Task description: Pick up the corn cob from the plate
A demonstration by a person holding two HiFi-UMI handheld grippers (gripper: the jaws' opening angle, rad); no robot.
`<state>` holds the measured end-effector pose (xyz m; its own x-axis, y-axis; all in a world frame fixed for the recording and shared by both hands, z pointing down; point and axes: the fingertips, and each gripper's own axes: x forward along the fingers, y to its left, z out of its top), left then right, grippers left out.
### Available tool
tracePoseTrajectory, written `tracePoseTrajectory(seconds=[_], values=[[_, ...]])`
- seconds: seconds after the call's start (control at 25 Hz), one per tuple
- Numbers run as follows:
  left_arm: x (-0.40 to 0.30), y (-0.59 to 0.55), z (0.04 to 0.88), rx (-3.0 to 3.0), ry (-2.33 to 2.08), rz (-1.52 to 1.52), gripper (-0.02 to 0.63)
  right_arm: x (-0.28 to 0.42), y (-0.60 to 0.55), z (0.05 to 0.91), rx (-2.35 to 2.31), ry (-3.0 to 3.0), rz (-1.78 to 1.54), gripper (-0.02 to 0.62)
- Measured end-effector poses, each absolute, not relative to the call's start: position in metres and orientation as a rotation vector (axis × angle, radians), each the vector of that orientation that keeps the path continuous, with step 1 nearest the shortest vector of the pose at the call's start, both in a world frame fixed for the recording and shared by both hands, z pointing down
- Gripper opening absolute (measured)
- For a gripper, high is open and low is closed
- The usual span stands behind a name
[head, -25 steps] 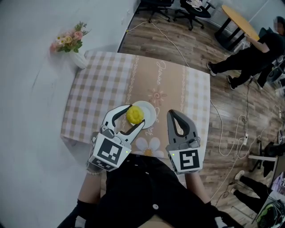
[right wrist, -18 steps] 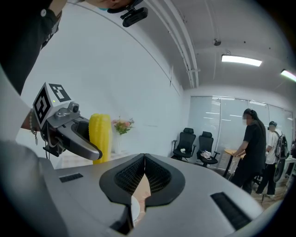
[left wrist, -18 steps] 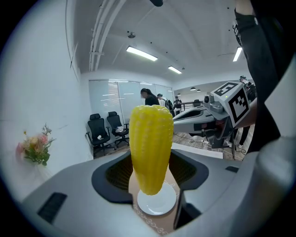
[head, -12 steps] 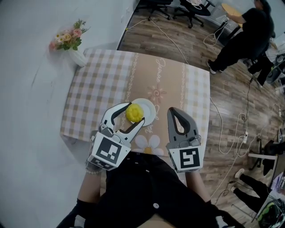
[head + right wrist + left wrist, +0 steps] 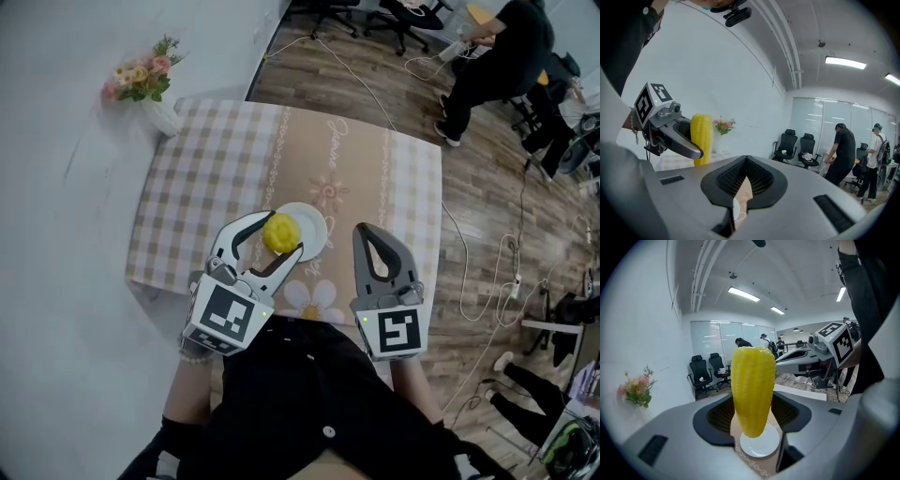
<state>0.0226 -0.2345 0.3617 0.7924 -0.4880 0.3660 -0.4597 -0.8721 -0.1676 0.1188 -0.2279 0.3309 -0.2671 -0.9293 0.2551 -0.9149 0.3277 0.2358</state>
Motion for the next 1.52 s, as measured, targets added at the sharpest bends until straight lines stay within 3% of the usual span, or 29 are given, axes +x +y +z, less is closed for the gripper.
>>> tracePoseTrajectory(seconds=[1.52], values=[[0.015,-0.239,0.359,-2.888,0.775,-0.625,0.255,0.111,-0.218,0.339,1.61,-2.237,-0.051,0.04]])
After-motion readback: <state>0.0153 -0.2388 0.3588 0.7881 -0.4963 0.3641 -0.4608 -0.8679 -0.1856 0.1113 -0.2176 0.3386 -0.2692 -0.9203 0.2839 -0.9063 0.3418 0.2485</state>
